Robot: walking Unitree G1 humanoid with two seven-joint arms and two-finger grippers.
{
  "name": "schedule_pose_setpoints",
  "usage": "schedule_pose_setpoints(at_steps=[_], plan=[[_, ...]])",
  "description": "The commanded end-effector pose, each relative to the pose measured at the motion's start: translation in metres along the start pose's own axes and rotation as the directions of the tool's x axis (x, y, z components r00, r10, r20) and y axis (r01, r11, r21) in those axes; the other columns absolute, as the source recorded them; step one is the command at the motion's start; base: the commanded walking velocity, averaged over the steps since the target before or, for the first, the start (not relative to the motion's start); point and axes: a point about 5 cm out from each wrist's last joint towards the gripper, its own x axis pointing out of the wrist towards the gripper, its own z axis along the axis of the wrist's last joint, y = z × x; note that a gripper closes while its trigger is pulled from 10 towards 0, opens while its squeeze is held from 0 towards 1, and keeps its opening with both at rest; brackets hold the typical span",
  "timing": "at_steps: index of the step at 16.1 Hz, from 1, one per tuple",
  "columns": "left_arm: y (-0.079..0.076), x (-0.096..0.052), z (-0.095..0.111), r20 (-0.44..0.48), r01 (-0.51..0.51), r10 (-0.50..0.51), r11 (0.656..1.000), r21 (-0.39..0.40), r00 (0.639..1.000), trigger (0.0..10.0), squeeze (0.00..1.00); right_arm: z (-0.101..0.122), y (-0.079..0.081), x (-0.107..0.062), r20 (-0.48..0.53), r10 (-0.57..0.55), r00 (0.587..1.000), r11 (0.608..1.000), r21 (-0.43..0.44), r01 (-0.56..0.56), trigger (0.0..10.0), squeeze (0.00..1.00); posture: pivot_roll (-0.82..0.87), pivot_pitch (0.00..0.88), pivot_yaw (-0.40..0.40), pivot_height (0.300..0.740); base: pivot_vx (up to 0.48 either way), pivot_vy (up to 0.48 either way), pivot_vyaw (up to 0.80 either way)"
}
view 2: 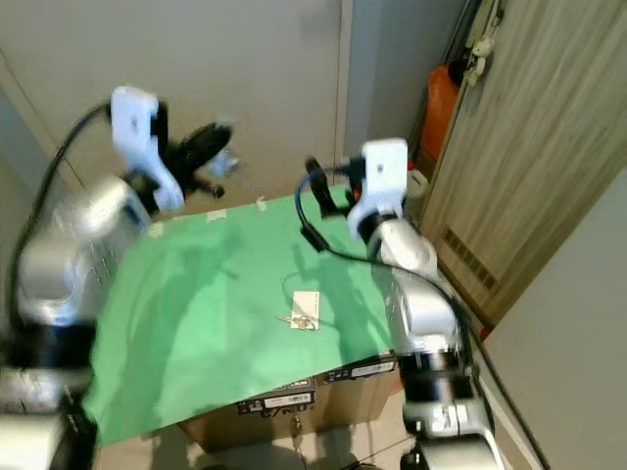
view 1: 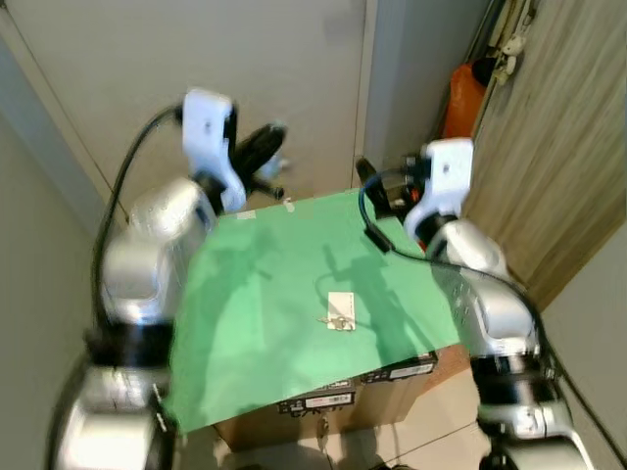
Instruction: Hang keys on a hook
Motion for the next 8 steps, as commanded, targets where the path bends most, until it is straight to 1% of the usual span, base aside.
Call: schedule_pose_setpoints(at_steps=[1, 2, 3, 4, 5, 7, 8], plan=[[0.002, -0.002, 0.007, 0.028, -0.034, 0.034, 0.999, 0.029, 0.999, 0.0, 0.0, 0.004, 0.005, 0.0, 0.023, 0.003, 1.0, 1.0, -0.016, -0.003, 10.0, 0.0, 0.0, 0.0, 0.065, 0.74, 0.0, 0.0, 0.0], [-0.003, -0.005, 0.002, 0.033, -0.048, 0.047, 0.998, 0.031, 0.998, 0.0, 0.0, -0.001, 0.007, -0.002, 0.016, -0.001, 1.0, 1.0, -0.003, 0.001, 10.0, 0.0, 0.0, 0.0, 0.062, 0.74, 0.0, 0.0, 0.0], [-0.008, -0.007, 0.002, 0.066, -0.067, 0.063, 0.996, 0.054, 0.996, 0.0, 0.0, -0.006, 0.01, -0.003, 0.004, 0.003, 1.0, 1.0, 0.0, -0.003, 10.0, 0.0, 0.0, 0.0, 0.058, 0.74, 0.0, 0.0, 0.0], [-0.011, -0.006, 0.003, 0.076, -0.071, 0.065, 0.994, 0.079, 0.995, 0.0, 0.0, -0.008, 0.011, -0.003, -0.002, -0.002, 1.0, 1.0, -0.008, 0.002, 10.0, 0.0, 0.0, 0.0, 0.056, 0.74, 0.0, 0.0, 0.0], [-0.012, -0.005, 0.002, 0.078, -0.074, 0.068, 0.994, 0.075, 0.995, 0.0, 0.0, -0.009, 0.01, -0.002, -0.001, -0.009, 1.0, 1.0, -0.021, 0.009, 10.0, 0.0, 0.01, 0.0, 0.053, 0.74, 0.0, 0.0, 0.0], [-0.014, -0.005, 0.001, 0.085, -0.08, 0.072, 0.992, 0.095, 0.994, 0.0, 0.0, -0.009, 0.008, -0.002, -0.001, -0.015, 1.0, 1.0, -0.025, 0.015, 10.0, 0.0, 0.0, 0.0, 0.052, 0.74, 0.0, 0.0, 0.0], [-0.02, -0.006, -0.003, 0.075, -0.074, 0.066, 0.99, 0.116, 0.995, 0.0, 0.0, -0.01, 0.007, -0.002, 0.0, -0.027, 1.0, 0.999, -0.029, 0.027, 10.0, 0.0, 0.0, 0.0, 0.051, 0.74, 0.0, 0.0, 0.0]])
